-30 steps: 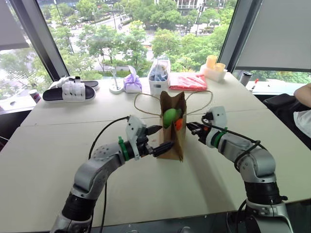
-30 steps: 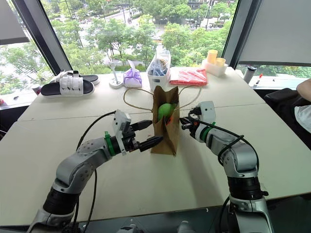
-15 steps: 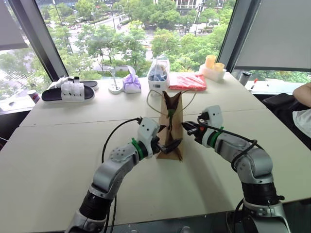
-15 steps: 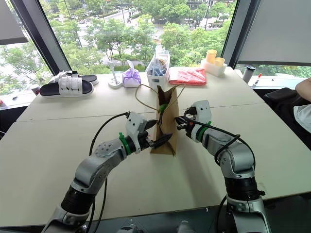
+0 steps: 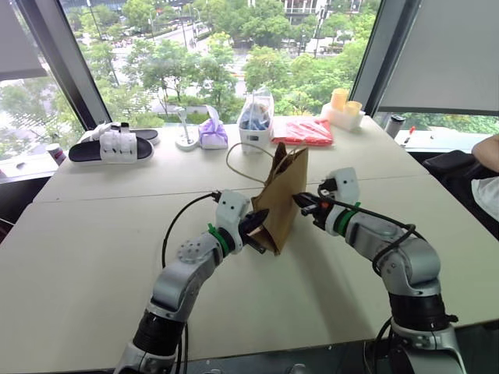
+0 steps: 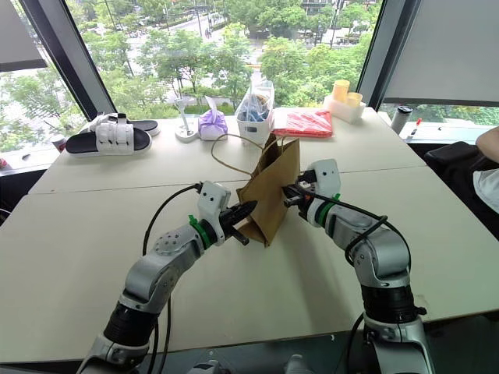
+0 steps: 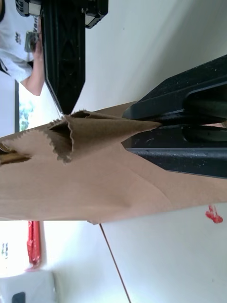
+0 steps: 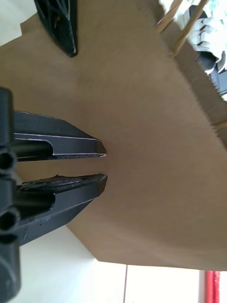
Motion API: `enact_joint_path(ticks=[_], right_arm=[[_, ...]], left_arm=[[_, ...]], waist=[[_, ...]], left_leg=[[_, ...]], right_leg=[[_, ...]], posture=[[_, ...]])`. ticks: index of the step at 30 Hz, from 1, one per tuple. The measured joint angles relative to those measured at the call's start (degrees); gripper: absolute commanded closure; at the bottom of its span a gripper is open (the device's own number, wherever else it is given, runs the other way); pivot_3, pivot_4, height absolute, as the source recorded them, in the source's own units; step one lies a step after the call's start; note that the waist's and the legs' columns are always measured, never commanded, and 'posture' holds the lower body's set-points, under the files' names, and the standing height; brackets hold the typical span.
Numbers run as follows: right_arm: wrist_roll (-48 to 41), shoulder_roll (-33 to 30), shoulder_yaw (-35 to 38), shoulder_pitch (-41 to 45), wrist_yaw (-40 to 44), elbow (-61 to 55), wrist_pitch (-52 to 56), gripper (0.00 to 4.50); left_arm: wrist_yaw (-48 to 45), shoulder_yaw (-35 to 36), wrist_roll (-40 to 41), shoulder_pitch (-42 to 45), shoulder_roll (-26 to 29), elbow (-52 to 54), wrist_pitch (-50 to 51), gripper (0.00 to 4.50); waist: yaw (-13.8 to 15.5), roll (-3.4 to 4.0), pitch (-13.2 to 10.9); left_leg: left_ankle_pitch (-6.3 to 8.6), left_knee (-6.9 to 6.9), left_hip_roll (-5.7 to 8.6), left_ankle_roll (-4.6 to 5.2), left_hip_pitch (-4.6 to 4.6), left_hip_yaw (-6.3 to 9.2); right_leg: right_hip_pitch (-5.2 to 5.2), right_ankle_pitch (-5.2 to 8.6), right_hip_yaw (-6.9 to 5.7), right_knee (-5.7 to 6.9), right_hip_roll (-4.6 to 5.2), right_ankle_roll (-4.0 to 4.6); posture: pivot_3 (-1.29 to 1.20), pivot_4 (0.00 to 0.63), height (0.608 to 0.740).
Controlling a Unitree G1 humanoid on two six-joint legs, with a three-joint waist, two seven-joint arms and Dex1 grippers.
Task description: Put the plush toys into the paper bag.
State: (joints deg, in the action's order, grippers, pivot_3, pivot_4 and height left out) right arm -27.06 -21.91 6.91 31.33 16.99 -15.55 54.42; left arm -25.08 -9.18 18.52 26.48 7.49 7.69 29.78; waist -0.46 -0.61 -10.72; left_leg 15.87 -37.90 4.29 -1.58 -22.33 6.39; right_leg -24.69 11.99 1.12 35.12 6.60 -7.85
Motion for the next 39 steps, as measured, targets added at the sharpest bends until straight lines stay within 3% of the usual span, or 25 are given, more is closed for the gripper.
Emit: enact_joint_path(ticks=[5, 10, 18, 21, 27, 30, 37, 39], right_arm=[[-3.2, -6.4, 6.7, -2.2, 2.2, -4.0, 2.7, 3.96], [-10.4, -13.5, 16.8, -6.8, 6.7, -10.6, 6.6, 3.96], [-16.8, -20.2, 26.4, -12.1, 8.1, -14.9, 9.5, 3.96], [-17.4, -21.3, 27.8, -12.6, 7.8, -15.2, 9.7, 3.96], [-19.2, -21.8, 27.0, -12.4, 7.2, -15.3, 9.7, 3.96], [-19.3, -22.3, 26.0, -12.4, 7.3, -15.0, 9.3, 3.96], [-18.7, -27.6, 22.8, -12.8, 13.0, -11.5, 6.2, 3.96], [-18.0, -29.4, 22.0, -13.2, 15.3, -10.4, 4.8, 3.96]], left_arm=[[-11.9, 3.1, 4.1, 7.6, 4.5, -9.0, -1.7, 4.44], [-31.4, 4.7, 10.7, 19.4, 8.1, -23.4, 0.4, 4.44], [-55.6, 2.9, 11.5, 28.3, 13.5, -39.6, 3.3, 4.44], [-59.3, 2.6, 8.2, 29.2, 15.1, -44.6, -1.6, 4.44], [-58.0, 2.5, 1.7, 27.7, 14.6, -50.4, -16.6, 4.44], [-56.6, 3.3, 1.1, 26.0, 14.3, -50.3, -17.7, 3.65], [-52.9, 5.3, 1.2, 20.5, 18.0, -40.9, -13.2, 0.17], [-51.4, 6.4, 1.8, 17.9, 19.8, -36.1, -11.1, 0.03]], waist=[[0.0, 0.00, 0.0], [-0.1, -0.01, 0.0], [-0.5, -0.01, 0.0], [-0.2, -0.01, 0.0], [0.0, -0.03, 0.0], [0.0, -0.03, 0.0], [-0.4, -0.03, 0.0], [-0.4, -0.02, 0.0]], left_leg=[[0.00, -0.04, 0.03, 0.01, -0.04, -0.05], [0.04, -0.03, 0.03, 0.08, -0.06, -0.05], [0.07, -0.03, -0.04, 0.13, 0.00, -0.11], [0.07, -0.04, -0.04, 0.13, 0.00, -0.10], [0.07, -0.06, -0.03, 0.13, -0.04, -0.04], [0.07, -0.06, -0.02, 0.13, -0.05, -0.01], [0.07, -0.06, -0.06, 0.14, -0.03, -0.01], [0.07, -0.05, -0.07, 0.14, -0.02, -0.01]], right_leg=[[0.02, 0.00, -0.06, -0.02, 0.00, -0.01], [0.04, 0.02, -0.11, -0.06, 0.01, -0.02], [0.04, 0.02, -0.11, 0.01, -0.01, -0.03], [0.05, 0.02, -0.11, 0.00, 0.00, -0.03], [0.05, 0.02, -0.10, -0.03, 0.10, -0.03], [0.05, 0.02, -0.10, -0.03, 0.10, -0.04], [0.01, 0.02, -0.09, 0.01, 0.08, -0.04], [-0.01, 0.02, -0.09, 0.02, 0.08, -0.04]], posture=[[0.00, 0.150, 0.740], [0.00, 0.150, 0.740], [0.00, 0.150, 0.740], [0.00, 0.150, 0.740], [0.00, 0.150, 0.740], [0.00, 0.150, 0.740], [0.00, 0.150, 0.740], [0.00, 0.150, 0.740]])
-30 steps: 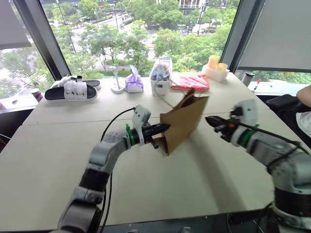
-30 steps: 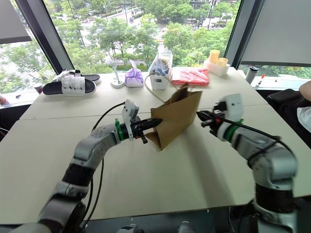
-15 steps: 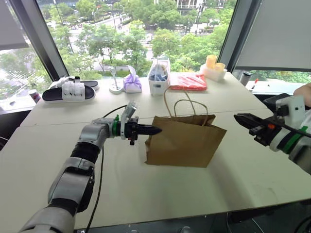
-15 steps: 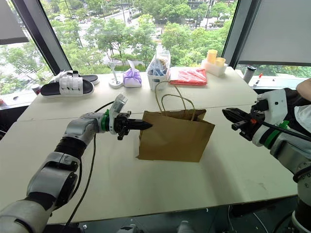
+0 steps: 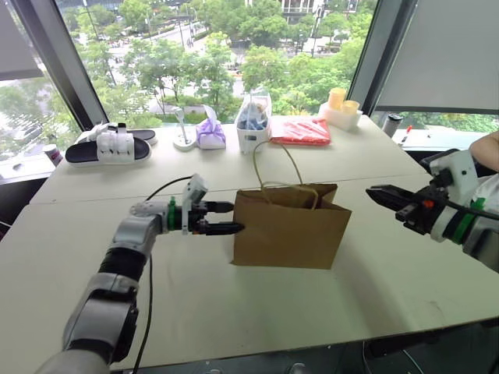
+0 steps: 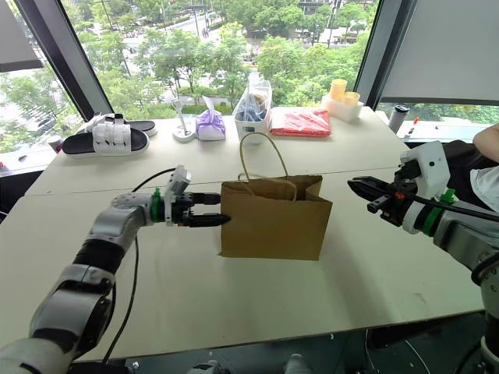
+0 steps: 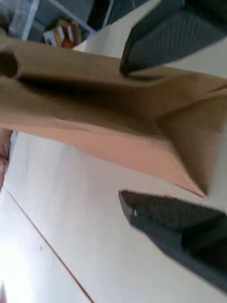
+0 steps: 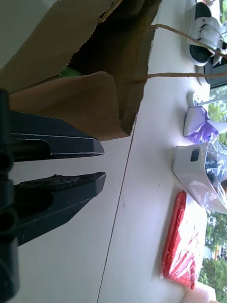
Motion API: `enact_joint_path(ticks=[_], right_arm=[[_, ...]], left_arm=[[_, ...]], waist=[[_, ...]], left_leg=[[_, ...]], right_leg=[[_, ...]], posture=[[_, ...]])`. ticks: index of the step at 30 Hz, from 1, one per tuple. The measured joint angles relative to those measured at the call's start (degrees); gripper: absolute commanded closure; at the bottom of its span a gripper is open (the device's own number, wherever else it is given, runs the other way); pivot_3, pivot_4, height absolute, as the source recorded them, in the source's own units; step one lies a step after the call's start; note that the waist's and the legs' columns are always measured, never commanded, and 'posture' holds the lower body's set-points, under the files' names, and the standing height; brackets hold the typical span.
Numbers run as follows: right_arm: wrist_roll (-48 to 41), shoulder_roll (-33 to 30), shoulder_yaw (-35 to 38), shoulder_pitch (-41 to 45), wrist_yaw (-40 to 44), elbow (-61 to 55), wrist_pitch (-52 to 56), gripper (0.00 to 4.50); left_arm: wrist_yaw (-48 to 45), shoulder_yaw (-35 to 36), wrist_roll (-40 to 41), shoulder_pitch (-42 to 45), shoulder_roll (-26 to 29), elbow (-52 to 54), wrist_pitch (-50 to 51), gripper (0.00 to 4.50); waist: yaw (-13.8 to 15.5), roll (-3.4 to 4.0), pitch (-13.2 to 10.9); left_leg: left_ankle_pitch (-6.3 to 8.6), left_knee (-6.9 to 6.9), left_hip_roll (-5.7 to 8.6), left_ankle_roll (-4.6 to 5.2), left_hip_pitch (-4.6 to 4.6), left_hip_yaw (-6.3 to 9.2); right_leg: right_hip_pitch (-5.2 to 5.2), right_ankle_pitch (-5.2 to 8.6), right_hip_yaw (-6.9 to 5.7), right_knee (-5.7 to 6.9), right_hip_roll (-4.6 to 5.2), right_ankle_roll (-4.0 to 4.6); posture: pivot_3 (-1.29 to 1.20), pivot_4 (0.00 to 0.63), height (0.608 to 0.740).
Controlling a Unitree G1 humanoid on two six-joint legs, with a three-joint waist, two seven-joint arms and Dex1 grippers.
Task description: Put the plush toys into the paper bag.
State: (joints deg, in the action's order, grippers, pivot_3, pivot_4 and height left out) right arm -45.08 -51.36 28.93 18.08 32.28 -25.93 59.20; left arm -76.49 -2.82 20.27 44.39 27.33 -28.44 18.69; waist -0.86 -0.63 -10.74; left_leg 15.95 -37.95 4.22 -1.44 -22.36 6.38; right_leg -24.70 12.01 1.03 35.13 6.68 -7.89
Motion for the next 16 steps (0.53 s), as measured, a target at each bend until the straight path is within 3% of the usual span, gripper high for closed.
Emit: enact_joint_path(ticks=[6, 13, 16], right_arm=[[4.2, -8.8, -1.6, -8.1, 12.3, 1.5, -7.7, 3.96], [4.4, -9.7, -2.2, -9.8, 18.7, 2.2, -11.2, 3.96], [5.7, -9.7, -6.6, -10.2, 20.2, 1.9, -13.1, 3.96]], left_arm=[[7.4, 5.8, 5.9, -12.8, 5.8, 20.9, 12.9, 0.03], [15.4, 10.6, 15.3, -21.1, 6.9, 39.9, 24.4, 0.03], [19.6, 10.8, 17.4, -24.2, 6.9, 46.5, 27.2, 0.03]], waist=[[0.3, -0.01, 0.0], [0.3, -0.01, 0.0], [0.3, -0.01, 0.0]], left_leg=[[0.00, -0.02, -0.07, 0.00, -0.01, -0.01], [0.00, -0.06, -0.10, -0.01, 0.05, 0.02], [0.01, -0.06, -0.09, -0.01, 0.07, 0.02]], right_leg=[[0.05, 0.01, 0.01, -0.05, 0.01, -0.01], [0.14, 0.01, 0.02, -0.04, 0.04, -0.01], [0.14, 0.01, 0.03, -0.04, 0.04, -0.01]], posture=[[0.00, 0.150, 0.740], [0.00, 0.150, 0.740], [0.00, 0.150, 0.740]])
